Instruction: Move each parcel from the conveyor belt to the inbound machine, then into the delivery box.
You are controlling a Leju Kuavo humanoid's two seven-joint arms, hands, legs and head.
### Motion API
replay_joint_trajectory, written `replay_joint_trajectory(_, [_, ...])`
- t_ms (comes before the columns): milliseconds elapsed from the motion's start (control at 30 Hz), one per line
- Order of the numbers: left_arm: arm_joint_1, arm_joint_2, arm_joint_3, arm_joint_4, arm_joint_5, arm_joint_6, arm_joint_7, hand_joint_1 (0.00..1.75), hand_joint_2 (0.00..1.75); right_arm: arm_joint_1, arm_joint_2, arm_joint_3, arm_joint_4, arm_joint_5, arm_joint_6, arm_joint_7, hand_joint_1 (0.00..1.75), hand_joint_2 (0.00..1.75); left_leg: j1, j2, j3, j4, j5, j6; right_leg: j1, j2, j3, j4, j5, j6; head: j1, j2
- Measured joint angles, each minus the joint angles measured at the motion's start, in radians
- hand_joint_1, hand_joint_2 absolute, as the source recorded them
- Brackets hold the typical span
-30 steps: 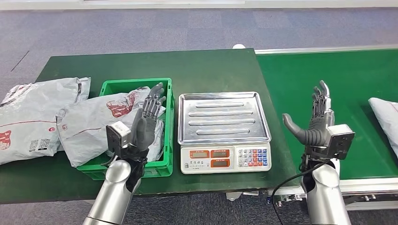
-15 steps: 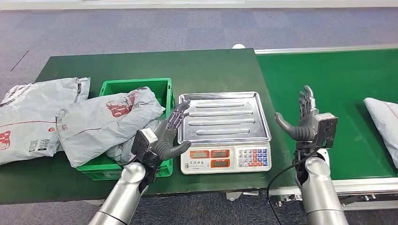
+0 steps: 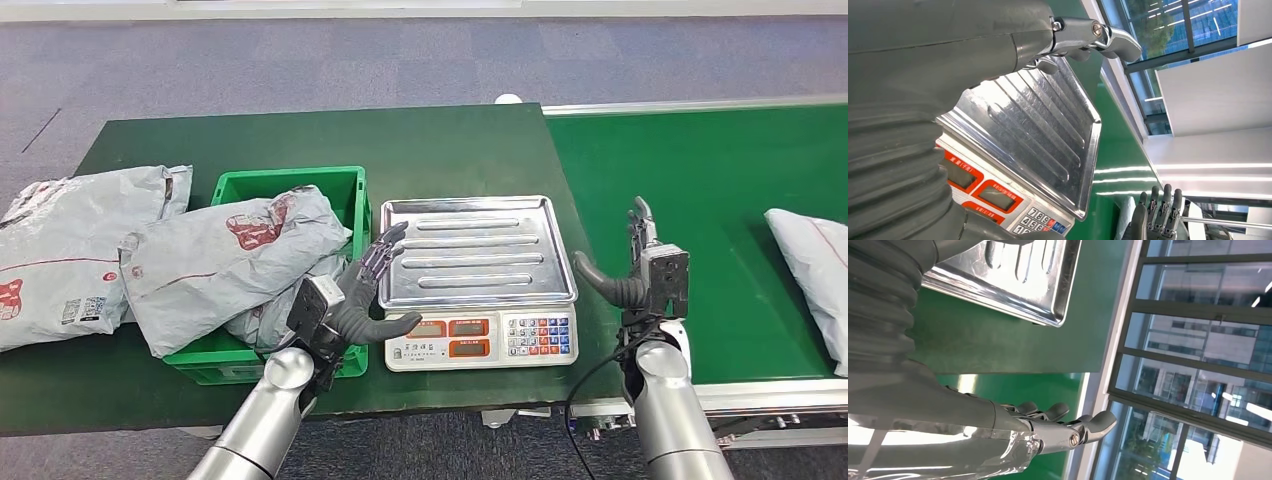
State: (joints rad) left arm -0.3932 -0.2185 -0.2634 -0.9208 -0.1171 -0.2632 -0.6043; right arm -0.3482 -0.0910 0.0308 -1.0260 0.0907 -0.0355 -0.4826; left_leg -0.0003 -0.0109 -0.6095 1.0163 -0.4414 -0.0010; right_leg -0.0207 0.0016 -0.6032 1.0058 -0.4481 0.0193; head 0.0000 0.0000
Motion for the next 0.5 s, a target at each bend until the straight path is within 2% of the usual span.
replay_joint_trajectory(167, [-0.007, 0.000, 0.000, 0.010, -0.006, -0.003, 0.009, 0.00, 1.75, 0.002, 0.000, 0.003, 0.006, 0.012, -0.018, 0.002, 0.00, 1.75, 0.000, 0.000, 0.000, 0.000, 0.000, 0.000, 0.000, 0.000, 0.000, 0.000, 0.000, 0.000, 0.000, 0.000])
replay_joint_trajectory(500, [-0.014, -0.001, -0.003, 0.030, 0.003, -0.015, 0.007, 0.00, 1.75, 0.042, 0.002, 0.009, -0.006, 0.042, -0.117, 0.010, 0.00, 1.75, 0.000, 0.000, 0.000, 0.000, 0.000, 0.000, 0.000, 0.000, 0.000, 0.000, 0.000, 0.000, 0.000, 0.000])
